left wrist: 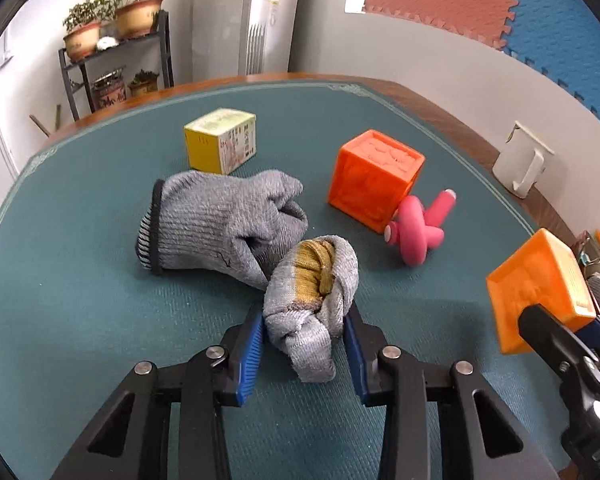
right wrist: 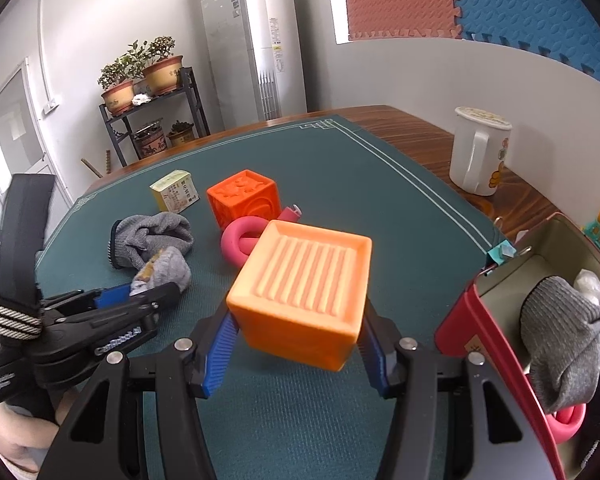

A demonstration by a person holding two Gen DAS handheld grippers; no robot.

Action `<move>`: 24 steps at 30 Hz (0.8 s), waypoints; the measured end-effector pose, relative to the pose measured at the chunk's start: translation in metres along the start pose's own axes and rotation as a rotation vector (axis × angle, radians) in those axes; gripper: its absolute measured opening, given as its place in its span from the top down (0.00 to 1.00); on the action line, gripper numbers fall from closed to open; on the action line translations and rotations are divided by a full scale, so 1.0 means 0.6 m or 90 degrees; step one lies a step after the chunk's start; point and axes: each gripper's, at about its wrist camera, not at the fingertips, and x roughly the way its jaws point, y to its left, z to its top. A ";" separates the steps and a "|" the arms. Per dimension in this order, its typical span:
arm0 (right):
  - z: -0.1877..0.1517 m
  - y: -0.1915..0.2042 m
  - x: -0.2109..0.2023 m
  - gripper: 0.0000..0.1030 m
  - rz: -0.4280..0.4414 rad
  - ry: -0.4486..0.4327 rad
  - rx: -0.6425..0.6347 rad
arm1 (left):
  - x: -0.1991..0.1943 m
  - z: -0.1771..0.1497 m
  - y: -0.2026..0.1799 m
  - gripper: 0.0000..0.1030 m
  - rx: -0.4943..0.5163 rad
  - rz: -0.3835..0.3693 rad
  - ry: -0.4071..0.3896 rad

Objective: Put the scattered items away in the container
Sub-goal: 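Grasp the orange toy cube with the right tool while the left tool grasps the grey glove, then carry the orange cube and grey glove into the red tin and release both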

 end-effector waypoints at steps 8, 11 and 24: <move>0.001 0.000 -0.010 0.42 -0.004 -0.019 0.000 | -0.037 -0.002 0.002 0.62 0.000 -0.018 -0.028; 0.003 -0.001 -0.016 0.42 -0.009 -0.032 -0.001 | -0.050 -0.001 -0.008 0.62 0.001 -0.021 -0.032; -0.012 -0.041 -0.130 0.42 -0.033 -0.129 0.040 | -0.124 -0.012 -0.053 0.62 0.013 -0.053 -0.076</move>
